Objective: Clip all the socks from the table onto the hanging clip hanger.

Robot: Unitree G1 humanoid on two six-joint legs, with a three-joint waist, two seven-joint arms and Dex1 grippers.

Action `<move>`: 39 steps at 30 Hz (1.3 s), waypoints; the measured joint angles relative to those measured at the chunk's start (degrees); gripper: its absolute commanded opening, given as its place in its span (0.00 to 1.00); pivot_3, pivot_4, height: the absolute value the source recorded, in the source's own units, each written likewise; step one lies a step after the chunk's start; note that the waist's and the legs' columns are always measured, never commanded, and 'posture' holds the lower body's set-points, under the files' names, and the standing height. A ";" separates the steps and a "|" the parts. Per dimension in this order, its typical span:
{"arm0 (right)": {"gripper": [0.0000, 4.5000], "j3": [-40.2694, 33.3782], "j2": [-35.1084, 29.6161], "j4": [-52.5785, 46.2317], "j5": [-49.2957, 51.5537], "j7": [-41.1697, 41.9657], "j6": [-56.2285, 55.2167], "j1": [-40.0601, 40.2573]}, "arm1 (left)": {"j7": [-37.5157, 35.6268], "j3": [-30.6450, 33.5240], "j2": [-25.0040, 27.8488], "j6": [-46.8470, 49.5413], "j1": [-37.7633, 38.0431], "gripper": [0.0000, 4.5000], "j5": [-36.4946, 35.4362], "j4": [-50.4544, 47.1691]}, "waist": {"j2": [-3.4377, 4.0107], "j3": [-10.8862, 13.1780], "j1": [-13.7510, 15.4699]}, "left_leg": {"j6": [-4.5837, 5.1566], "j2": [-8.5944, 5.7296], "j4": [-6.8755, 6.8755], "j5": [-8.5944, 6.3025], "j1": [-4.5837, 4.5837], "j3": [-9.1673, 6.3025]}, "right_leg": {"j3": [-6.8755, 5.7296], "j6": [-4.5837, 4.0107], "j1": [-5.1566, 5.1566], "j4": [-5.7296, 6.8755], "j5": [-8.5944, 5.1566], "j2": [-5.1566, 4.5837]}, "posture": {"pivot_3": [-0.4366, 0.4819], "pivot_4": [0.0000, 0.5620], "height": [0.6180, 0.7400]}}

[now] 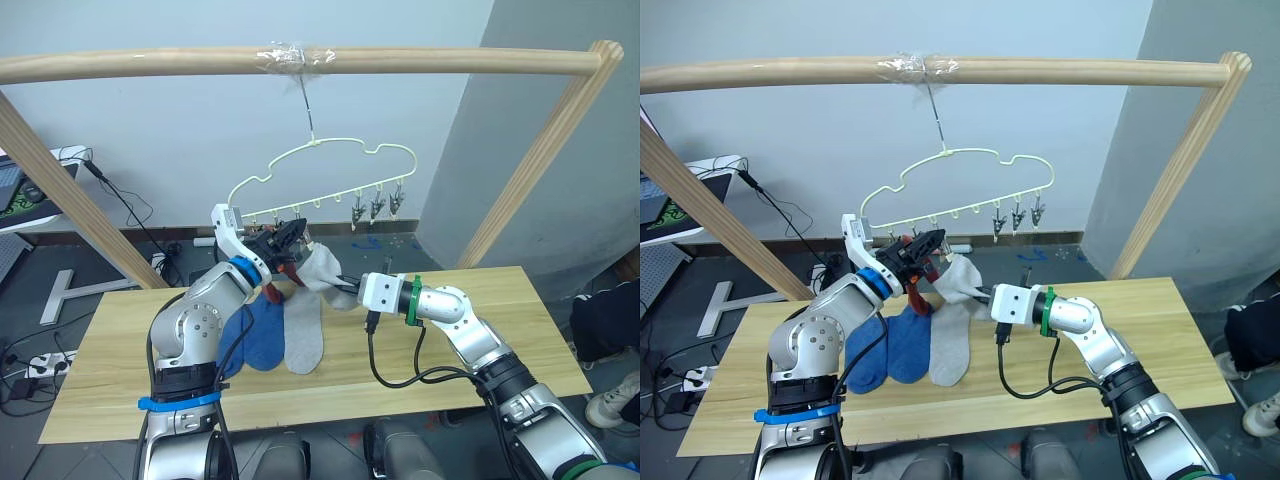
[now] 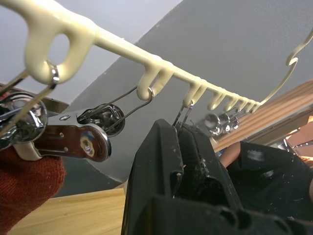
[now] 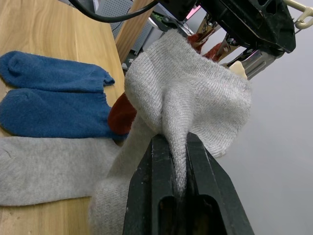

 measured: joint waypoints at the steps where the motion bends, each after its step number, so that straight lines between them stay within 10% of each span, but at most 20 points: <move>1: 0.00 0.00 0.19 0.00 0.07 0.05 0.11 0.00 | 0.02 0.00 0.00 -0.02 0.00 0.00 0.00 0.00 | 0.00 0.00 -0.01 | 0.00 0.00 0.00 0.00 0.00 0.00 | 0.01 0.00 0.00 0.00 0.00 0.00 | 0.51 0.27 1.00; 39: 0.00 -0.46 3.81 -1.46 4.42 2.14 4.76 -0.90 | 0.13 -0.23 -0.18 0.59 -0.12 0.00 -1.39 -0.31 | 0.00 0.00 0.02 | 0.00 0.00 -0.01 0.00 -0.06 -0.04 | -0.01 0.00 -0.04 -0.04 0.00 0.00 | 0.51 0.26 1.00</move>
